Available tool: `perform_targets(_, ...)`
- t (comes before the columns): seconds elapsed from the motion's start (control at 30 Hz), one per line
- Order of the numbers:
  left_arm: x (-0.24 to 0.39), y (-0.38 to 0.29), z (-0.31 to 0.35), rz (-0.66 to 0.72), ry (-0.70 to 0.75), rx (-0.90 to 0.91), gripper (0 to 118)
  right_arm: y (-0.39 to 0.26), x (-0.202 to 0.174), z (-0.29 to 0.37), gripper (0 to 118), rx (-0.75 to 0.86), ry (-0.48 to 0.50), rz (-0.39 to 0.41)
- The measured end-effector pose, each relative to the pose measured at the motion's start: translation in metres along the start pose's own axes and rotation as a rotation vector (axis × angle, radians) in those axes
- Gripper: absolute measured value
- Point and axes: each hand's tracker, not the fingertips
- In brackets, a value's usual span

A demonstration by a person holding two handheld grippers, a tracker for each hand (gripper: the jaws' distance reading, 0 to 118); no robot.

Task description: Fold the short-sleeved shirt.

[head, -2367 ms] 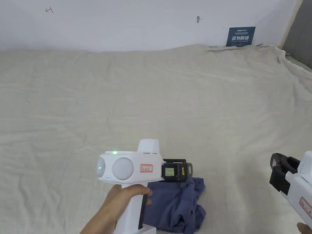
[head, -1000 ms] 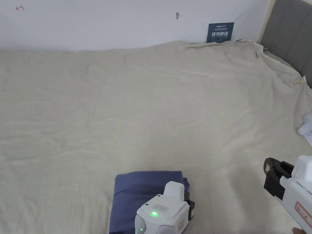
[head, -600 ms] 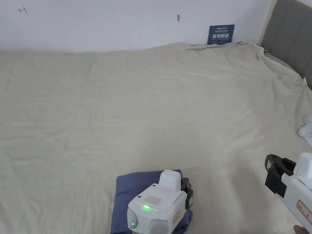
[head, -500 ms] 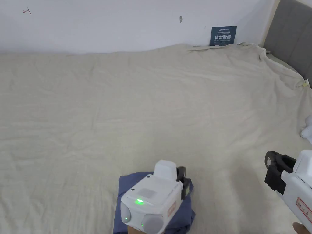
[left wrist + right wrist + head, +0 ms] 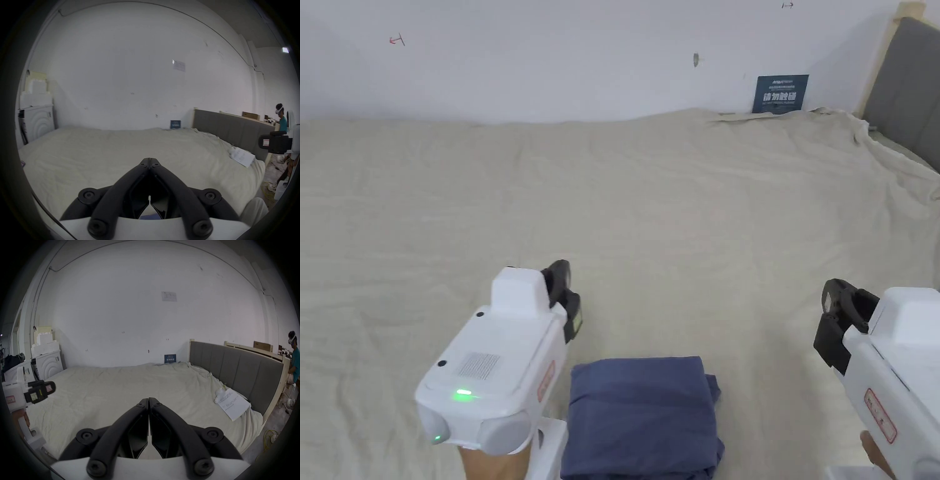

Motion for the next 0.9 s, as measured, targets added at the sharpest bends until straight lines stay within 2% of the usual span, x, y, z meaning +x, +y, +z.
perform_targets(0.17, -0.036, -0.002, 0.024, -0.005, 0.139, 0.068, 0, -0.006, -0.017, -0.003, 0, 0.080, -0.010, 0.019)
perform_targets(0.43, -0.067, -0.017, 0.049, -0.032, 0.260, 0.096, 0, -0.022, -0.036, -0.006, 0, 0.157, -0.022, 0.052)
perform_targets(0.73, -0.076, -0.024, 0.053, -0.010, 0.278, 0.073, 0, -0.029, -0.048, -0.011, 0, 0.139, 0.005, 0.051)
perform_targets(0.9, -0.076, -0.030, 0.049, 0.008, 0.255, 0.029, 0, -0.049, -0.064, -0.022, 0, 0.065, 0.048, 0.031)
